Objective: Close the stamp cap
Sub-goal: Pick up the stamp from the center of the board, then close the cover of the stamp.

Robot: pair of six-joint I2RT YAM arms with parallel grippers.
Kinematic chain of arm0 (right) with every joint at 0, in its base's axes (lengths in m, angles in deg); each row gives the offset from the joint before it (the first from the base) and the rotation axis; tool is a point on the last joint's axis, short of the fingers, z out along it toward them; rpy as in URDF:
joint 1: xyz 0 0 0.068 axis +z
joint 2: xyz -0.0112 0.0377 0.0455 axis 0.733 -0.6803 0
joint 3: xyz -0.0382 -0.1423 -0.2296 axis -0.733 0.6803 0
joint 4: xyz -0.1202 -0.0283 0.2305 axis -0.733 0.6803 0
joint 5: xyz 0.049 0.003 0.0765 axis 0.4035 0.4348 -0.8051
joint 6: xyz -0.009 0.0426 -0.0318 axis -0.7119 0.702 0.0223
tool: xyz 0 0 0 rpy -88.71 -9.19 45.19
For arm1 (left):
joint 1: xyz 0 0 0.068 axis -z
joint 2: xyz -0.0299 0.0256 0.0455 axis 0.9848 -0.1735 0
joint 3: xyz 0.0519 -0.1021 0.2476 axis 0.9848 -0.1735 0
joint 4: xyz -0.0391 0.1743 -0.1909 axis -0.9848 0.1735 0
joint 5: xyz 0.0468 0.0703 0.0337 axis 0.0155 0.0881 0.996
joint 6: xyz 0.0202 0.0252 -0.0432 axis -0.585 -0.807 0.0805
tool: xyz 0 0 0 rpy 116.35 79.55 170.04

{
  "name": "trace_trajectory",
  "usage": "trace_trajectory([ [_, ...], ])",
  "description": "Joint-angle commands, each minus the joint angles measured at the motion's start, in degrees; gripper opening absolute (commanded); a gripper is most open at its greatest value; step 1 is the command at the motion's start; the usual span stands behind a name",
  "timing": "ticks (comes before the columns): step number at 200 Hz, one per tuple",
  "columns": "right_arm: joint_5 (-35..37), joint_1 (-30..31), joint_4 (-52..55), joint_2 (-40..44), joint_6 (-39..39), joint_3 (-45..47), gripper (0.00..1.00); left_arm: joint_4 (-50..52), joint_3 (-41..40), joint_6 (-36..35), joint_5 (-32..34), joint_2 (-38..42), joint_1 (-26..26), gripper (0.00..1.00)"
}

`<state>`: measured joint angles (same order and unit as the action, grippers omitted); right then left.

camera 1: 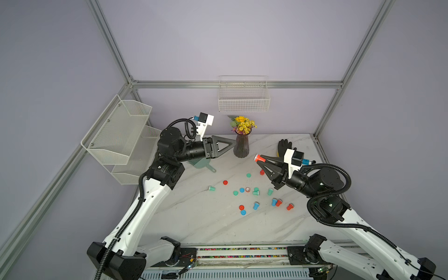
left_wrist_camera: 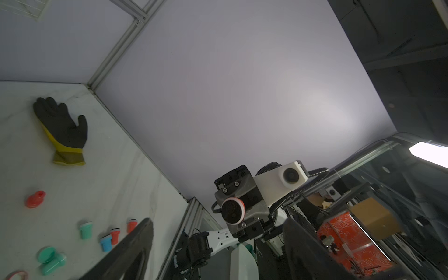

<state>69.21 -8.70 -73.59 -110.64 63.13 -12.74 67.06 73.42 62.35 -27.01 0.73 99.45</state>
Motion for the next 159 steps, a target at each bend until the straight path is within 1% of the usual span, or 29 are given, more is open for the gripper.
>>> trace_trajectory([
  [1, 7.4, 0.3, 16.3, -2.0, 8.1, -5.7, 0.05, 19.6, 3.4, -20.0, 8.0, 0.1, -2.8, 0.85],
  [22, 10.6, 0.3, 26.9, -5.7, 14.7, -10.0, 0.02, 25.5, 3.4, -28.9, 16.9, -0.3, -5.1, 0.86],
  [37, 11.0, 0.3, 34.1, -8.8, 18.3, -12.9, 0.02, 27.7, 2.7, -34.7, 23.9, -0.5, -6.0, 0.86],
  [50, 10.6, 0.4, 42.1, -12.5, 20.9, -16.3, 0.02, 28.0, 1.2, -38.1, 29.3, -0.8, -6.5, 0.86],
  [55, 10.6, 0.6, 45.0, -14.1, 22.2, -17.6, 0.02, 27.7, 0.5, -40.8, 31.0, -0.9, -6.7, 0.86],
  [71, 11.2, 1.9, 52.9, -19.1, 25.9, -21.2, 0.02, 26.9, -1.4, -45.3, 35.2, -1.4, -7.0, 0.86],
  [77, 11.7, 2.8, 55.5, -20.8, 27.5, -22.0, 0.02, 26.4, -2.3, -45.7, 37.6, -1.6, -7.0, 0.87],
  [86, 12.3, 4.2, 58.3, -23.0, 29.1, -23.1, 0.02, 25.1, -3.6, -43.9, 42.1, -1.6, -7.1, 0.86],
  [100, 13.6, 6.8, 61.6, -26.1, 31.5, -24.4, 0.02, 23.1, -5.2, -44.4, 43.2, -1.8, -7.5, 0.86],
  [113, 16.0, 9.5, 64.1, -28.0, 33.3, -25.9, 0.02, 22.0, -6.4, -45.3, 46.8, -1.4, -7.5, 0.86],
  [131, 18.7, 12.7, 66.9, -33.4, 35.0, -28.3, 0.02, 20.5, -8.3, -47.5, 51.9, -0.8, -7.5, 0.86],
  [148, 20.0, 13.4, 71.0, -38.5, 37.1, -31.2, 0.07, 18.4, -10.7, -48.8, 54.3, 0.3, -7.5, 0.86],
  [159, 20.4, 13.6, 74.7, -42.3, 38.2, -34.1, 0.07, 15.4, -13.6, -49.0, 55.2, 1.6, -7.5, 0.86],
])
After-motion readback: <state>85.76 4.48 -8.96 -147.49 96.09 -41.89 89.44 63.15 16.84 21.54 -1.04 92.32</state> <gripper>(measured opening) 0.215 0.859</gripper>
